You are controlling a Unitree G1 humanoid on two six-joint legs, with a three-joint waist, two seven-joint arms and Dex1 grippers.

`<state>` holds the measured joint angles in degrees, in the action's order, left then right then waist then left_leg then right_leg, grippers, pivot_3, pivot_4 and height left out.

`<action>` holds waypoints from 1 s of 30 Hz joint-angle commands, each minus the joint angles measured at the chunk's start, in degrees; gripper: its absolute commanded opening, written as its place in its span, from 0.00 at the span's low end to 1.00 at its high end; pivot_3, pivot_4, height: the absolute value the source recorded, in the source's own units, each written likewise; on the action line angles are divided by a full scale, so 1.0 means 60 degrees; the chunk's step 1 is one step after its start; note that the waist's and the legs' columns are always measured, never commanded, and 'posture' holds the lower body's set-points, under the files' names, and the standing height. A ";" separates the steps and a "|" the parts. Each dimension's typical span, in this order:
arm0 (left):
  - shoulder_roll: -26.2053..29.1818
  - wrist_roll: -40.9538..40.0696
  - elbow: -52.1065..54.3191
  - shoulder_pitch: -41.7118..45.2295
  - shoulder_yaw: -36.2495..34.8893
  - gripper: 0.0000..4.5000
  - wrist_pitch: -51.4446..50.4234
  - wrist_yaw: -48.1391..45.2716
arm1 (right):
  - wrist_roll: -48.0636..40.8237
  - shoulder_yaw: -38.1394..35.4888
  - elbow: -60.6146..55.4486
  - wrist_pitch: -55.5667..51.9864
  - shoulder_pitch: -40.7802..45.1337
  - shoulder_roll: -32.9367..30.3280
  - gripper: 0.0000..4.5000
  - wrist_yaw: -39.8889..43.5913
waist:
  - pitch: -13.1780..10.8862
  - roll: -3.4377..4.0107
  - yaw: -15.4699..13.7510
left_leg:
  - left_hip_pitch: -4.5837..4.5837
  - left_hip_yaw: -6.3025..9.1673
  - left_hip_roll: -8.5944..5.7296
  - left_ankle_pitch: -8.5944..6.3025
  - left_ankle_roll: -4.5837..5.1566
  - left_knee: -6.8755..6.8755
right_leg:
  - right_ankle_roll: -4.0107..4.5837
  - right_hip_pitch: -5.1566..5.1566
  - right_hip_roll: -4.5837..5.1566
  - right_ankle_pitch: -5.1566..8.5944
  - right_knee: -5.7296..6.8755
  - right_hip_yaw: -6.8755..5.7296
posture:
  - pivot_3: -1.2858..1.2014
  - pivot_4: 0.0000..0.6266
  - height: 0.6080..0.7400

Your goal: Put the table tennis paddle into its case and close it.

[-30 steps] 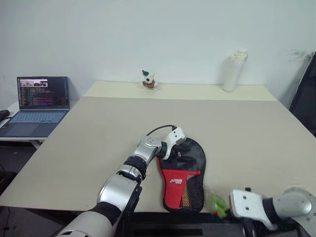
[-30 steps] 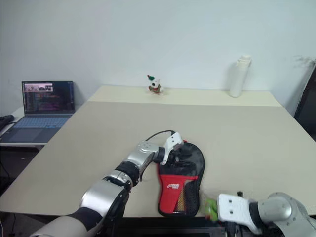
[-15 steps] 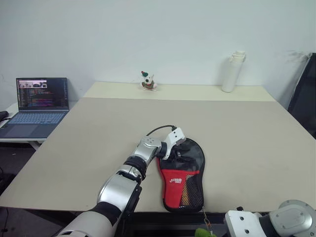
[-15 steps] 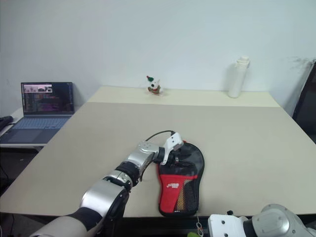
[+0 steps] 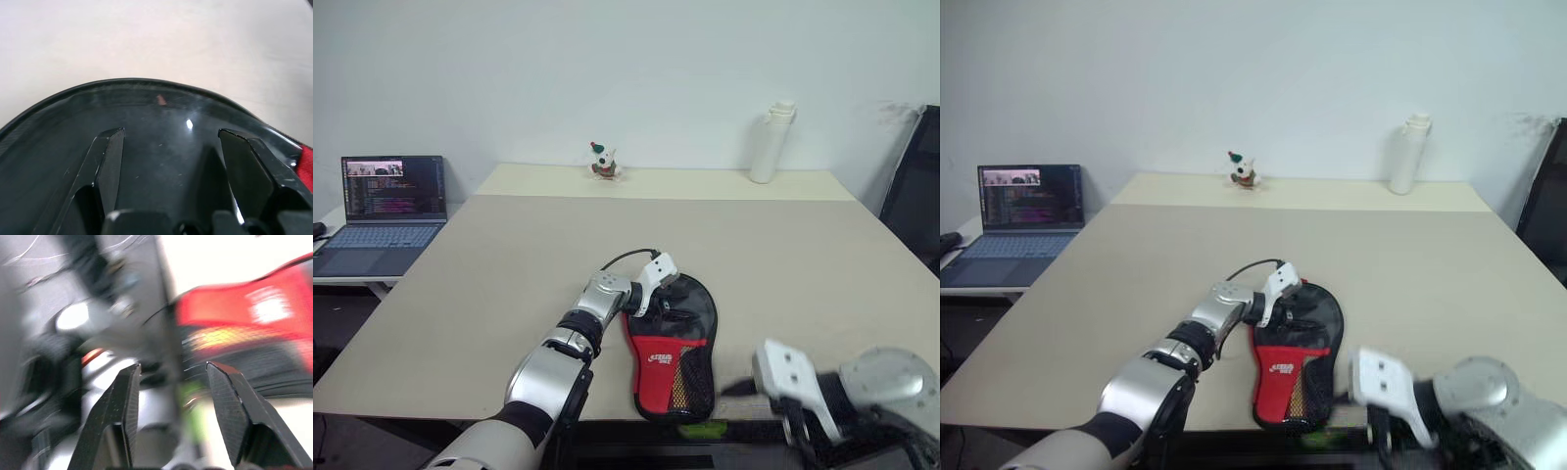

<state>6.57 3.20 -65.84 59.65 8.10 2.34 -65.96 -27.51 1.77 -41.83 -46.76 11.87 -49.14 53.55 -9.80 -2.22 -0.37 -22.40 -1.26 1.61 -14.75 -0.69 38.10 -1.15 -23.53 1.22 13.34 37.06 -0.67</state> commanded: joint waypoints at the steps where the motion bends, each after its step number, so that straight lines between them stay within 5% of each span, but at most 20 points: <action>1: 0.0558 -0.0496 0.1537 -0.0242 -0.0269 0.75 -0.0219 -0.0543 | 0.0832 -0.0238 0.1894 0.2035 0.0479 0.0521 0.52 -0.0287 | -0.0003 0.0003 0.0048 | -0.0007 -0.0003 0.0002 0.0000 0.0000 -0.0003 | 0.0000 -0.0008 -0.0001 0.0000 -0.0001 0.0003 | 0.52 0.24 1.00; 15: 0.4252 -0.3093 0.9869 -0.5081 -0.2203 0.75 -0.3957 -0.0477 | 0.1516 -0.0005 0.8694 0.5586 0.3394 0.2384 0.52 0.0698 | -0.0021 0.0035 0.0303 | -0.0061 0.0012 0.0029 0.0002 0.0001 -0.0006 | 0.0056 -0.0096 -0.0005 -0.0030 0.0042 0.0031 | 0.52 0.24 1.00; 20: 0.4290 -0.3775 1.1706 -0.6358 -0.2683 0.75 -0.4723 0.0608 | 0.1831 0.0124 1.0470 0.6408 0.4241 0.2469 0.52 0.1482 | -0.0023 0.0035 0.0188 | -0.0067 0.0043 0.0033 0.0003 0.0000 -0.0001 | 0.0054 -0.0092 0.0028 -0.0031 0.0047 0.0017 | 0.52 0.24 1.00; 30: 0.4144 -0.3806 1.2544 -0.6671 -0.2431 0.75 -0.4830 0.2206 | 0.2189 -0.0166 1.2351 0.7118 0.4712 0.2051 0.52 0.2150 | -0.0025 0.0039 0.0086 | -0.0061 0.0042 0.0023 0.0003 -0.0001 -0.0001 | 0.0057 -0.0088 0.0027 -0.0033 0.0049 0.0021 | 0.52 0.24 1.00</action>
<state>31.47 -19.11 6.87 18.26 -6.76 -27.11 -53.86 -14.50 3.34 32.08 -5.75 38.20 -35.20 65.93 -9.95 -1.98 0.15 -22.76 -1.01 1.74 -14.73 -0.70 38.09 -0.80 -24.06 1.39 13.14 37.37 -0.54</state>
